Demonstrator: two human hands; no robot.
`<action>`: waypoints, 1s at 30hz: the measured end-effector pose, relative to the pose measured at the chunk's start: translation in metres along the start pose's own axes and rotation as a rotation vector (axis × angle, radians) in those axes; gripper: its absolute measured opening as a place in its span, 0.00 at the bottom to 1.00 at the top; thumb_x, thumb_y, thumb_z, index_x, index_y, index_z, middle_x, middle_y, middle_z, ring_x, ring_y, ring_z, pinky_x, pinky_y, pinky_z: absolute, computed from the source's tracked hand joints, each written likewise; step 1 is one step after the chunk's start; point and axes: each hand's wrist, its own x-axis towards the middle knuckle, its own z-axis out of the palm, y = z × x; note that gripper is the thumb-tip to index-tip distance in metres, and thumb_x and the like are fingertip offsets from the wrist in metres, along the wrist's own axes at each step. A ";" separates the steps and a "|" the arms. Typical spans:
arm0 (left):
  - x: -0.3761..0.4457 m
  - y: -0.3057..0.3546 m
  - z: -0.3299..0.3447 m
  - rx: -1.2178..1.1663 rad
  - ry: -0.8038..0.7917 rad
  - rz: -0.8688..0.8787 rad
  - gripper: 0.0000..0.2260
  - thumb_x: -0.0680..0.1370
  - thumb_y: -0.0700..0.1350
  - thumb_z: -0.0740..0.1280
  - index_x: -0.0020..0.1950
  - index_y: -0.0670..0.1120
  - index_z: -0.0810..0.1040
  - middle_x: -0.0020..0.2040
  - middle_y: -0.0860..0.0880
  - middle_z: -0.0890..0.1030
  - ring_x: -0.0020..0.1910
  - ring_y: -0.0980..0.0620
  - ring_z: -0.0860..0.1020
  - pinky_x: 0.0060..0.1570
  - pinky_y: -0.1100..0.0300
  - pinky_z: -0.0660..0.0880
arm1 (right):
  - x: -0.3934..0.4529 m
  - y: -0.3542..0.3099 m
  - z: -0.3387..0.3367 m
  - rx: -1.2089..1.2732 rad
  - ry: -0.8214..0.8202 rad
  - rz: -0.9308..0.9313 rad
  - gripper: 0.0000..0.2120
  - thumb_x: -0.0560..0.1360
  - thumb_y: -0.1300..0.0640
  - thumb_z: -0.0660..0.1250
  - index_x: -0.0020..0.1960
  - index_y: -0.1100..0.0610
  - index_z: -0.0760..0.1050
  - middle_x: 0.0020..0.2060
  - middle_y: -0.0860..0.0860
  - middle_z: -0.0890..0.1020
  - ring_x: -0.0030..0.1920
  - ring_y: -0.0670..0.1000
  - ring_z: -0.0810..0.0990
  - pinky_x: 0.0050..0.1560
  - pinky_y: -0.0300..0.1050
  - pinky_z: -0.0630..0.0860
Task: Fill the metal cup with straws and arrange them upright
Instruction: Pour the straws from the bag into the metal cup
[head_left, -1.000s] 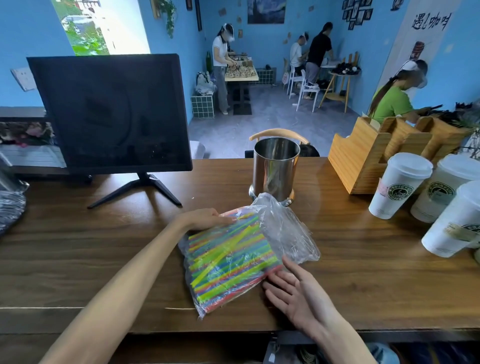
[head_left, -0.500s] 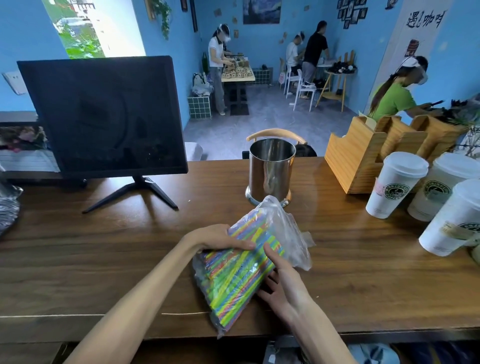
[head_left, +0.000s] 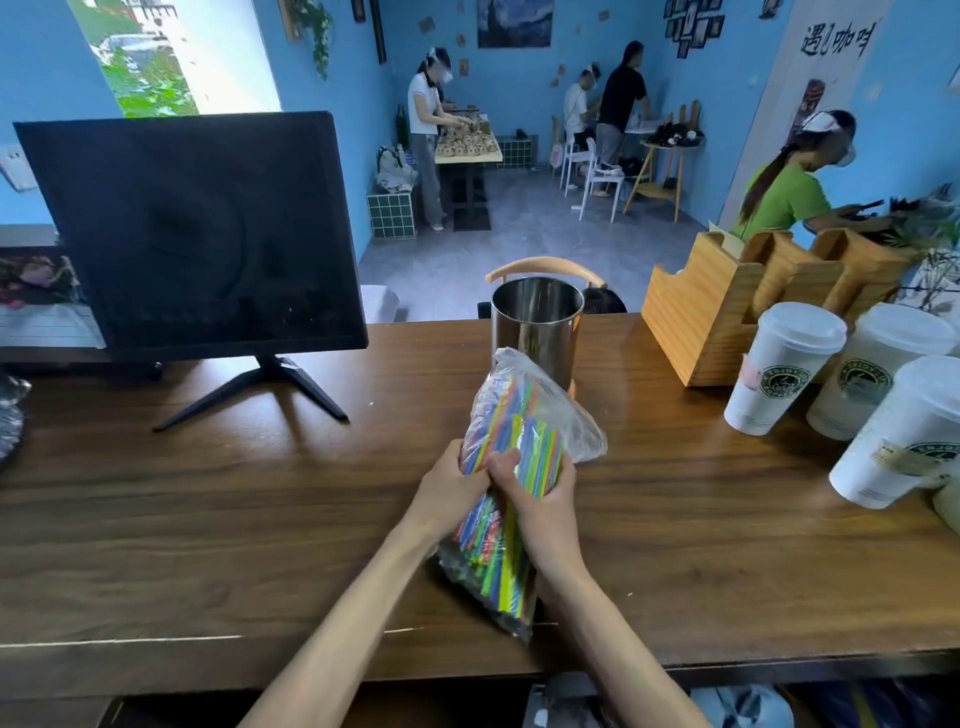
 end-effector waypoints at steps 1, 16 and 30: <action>-0.002 -0.001 0.004 -0.041 0.026 0.006 0.27 0.64 0.72 0.74 0.56 0.58 0.78 0.51 0.58 0.86 0.51 0.56 0.84 0.58 0.49 0.80 | 0.002 0.000 -0.002 -0.068 -0.005 -0.047 0.46 0.59 0.31 0.80 0.72 0.39 0.64 0.57 0.38 0.83 0.57 0.42 0.83 0.64 0.54 0.78; -0.019 0.016 0.044 -0.118 0.420 0.413 0.28 0.75 0.68 0.59 0.73 0.62 0.60 0.55 0.73 0.78 0.52 0.74 0.77 0.49 0.76 0.71 | 0.028 -0.008 -0.009 -0.408 0.029 -0.461 0.38 0.72 0.24 0.61 0.78 0.34 0.54 0.68 0.39 0.76 0.65 0.44 0.78 0.64 0.53 0.77; -0.017 -0.011 0.056 -0.112 0.483 0.642 0.32 0.80 0.60 0.62 0.77 0.44 0.60 0.67 0.46 0.77 0.63 0.47 0.79 0.58 0.42 0.77 | 0.025 0.015 -0.021 -0.369 0.054 -0.666 0.39 0.75 0.28 0.60 0.80 0.42 0.54 0.71 0.43 0.74 0.66 0.42 0.77 0.62 0.48 0.78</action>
